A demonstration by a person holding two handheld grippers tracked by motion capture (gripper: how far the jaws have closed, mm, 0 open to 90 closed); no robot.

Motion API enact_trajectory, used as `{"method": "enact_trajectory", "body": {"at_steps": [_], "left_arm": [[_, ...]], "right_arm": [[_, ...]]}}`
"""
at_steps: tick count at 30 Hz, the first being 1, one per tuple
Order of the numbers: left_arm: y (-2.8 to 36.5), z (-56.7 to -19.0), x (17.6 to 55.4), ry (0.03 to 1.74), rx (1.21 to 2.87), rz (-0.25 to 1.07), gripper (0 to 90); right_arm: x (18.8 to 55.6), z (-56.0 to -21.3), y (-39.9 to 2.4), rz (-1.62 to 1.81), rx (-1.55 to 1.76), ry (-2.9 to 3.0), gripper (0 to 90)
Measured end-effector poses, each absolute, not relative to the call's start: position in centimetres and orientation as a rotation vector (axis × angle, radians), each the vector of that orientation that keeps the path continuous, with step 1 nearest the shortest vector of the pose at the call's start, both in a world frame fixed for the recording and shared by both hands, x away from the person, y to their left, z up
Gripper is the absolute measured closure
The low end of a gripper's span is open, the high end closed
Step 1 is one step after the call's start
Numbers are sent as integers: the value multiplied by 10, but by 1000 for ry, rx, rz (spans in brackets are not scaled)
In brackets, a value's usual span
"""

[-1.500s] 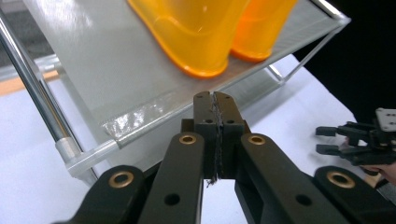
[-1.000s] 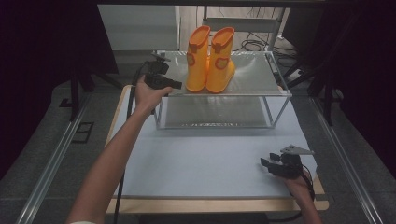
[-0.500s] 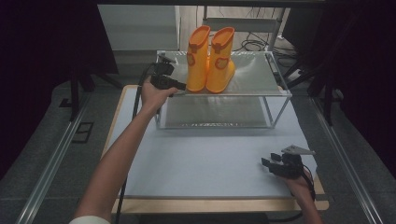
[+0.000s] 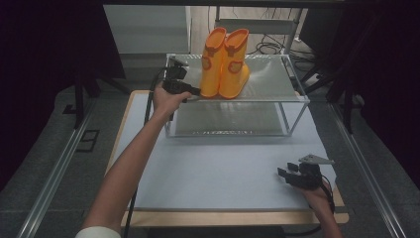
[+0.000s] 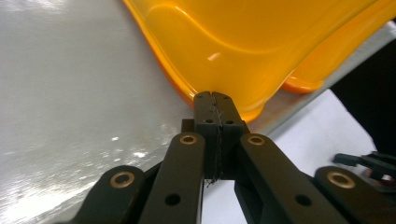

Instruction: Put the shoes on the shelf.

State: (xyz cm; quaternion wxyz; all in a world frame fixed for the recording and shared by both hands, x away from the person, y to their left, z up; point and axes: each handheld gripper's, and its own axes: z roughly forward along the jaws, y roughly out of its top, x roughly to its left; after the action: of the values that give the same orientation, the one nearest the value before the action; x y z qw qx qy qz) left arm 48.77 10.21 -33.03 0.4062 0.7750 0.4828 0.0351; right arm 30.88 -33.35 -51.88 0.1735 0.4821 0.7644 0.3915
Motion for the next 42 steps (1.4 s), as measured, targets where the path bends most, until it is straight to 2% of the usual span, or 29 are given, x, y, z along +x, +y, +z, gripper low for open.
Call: {"method": "enact_trajectory", "body": {"at_steps": [2, 16, 23, 31, 32, 34, 35, 36, 42], "left_arm": [[99, -331, 489, 1218, 1936, 53, 900], [66, -327, 487, 1154, 1990, 23, 900], [72, -329, 486, 1147, 1987, 30, 875], [86, -322, 477, 1134, 1960, 68, 751], [90, -320, 474, 1138, 1951, 72, 702], [92, -320, 473, 1135, 1948, 82, 674], [94, -320, 471, 1132, 1947, 88, 627], [96, -319, 470, 1123, 1955, 88, 627], [108, -316, 462, 1082, 1942, 84, 497]], "right_arm": [[309, -519, -333, 1110, 1368, 2170, 464], [308, -518, -333, 1122, 1373, 2165, 465], [308, -518, -335, 1122, 1373, 2166, 465], [308, -518, -334, 1120, 1366, 2169, 465], [308, -518, -333, 1113, 1361, 2174, 465], [308, -518, -333, 1112, 1361, 2176, 465], [308, -519, -332, 1113, 1361, 2176, 465], [308, -519, -332, 1113, 1361, 2176, 465], [308, -519, -331, 1106, 1348, 2184, 461]]}}
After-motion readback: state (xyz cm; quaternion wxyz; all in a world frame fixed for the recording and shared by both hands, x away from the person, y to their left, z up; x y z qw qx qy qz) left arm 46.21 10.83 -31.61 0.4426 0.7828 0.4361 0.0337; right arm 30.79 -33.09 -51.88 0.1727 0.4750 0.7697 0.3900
